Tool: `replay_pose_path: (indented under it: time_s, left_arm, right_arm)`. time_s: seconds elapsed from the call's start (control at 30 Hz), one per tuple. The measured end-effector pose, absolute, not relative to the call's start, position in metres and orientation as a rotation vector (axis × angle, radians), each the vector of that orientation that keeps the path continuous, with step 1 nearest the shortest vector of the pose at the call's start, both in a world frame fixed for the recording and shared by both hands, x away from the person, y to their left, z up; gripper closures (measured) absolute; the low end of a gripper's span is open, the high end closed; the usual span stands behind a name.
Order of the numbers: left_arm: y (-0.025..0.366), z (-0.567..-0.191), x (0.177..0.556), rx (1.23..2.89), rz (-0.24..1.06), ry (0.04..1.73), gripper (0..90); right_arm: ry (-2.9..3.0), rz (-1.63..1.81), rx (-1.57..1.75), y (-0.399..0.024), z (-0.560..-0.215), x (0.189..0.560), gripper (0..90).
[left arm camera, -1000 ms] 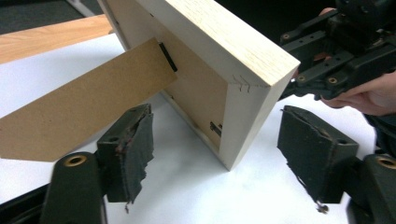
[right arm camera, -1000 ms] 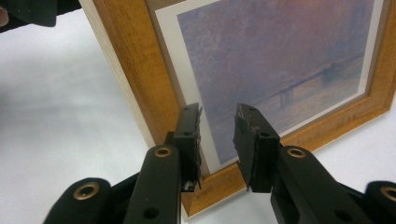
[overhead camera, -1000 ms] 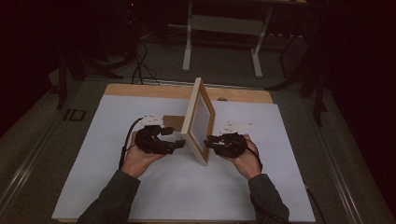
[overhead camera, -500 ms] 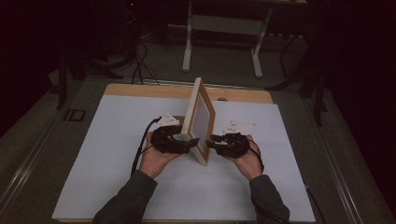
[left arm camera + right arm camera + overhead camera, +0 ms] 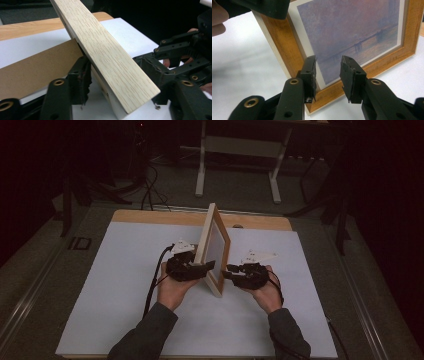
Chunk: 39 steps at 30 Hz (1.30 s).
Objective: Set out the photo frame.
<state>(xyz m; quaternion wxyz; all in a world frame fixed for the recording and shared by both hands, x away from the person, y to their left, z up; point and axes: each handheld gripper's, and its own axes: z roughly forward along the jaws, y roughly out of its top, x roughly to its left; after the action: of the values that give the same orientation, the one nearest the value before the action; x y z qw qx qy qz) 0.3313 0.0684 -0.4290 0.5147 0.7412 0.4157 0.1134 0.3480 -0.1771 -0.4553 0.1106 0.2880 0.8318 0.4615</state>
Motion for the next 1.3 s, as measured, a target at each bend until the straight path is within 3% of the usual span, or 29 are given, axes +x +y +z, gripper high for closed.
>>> replay_pose_path:
  time_s: [0.07,0.5,1.3]
  left_arm:
    - [0.070,-0.429,0.332,1.772,0.265,1.013,50.6]
    - [0.076,-0.428,0.332,1.730,0.263,1.079,58.9]
    - [0.100,-0.429,0.338,1.683,0.313,1.128,67.3]
  right_arm:
    - [2.440,1.361,0.850,-0.178,-0.456,0.349,64.8]
    - [2.440,1.356,0.855,-0.180,-0.457,0.348,64.8]
    - [2.439,1.361,0.860,-0.180,-0.458,0.349,64.5]
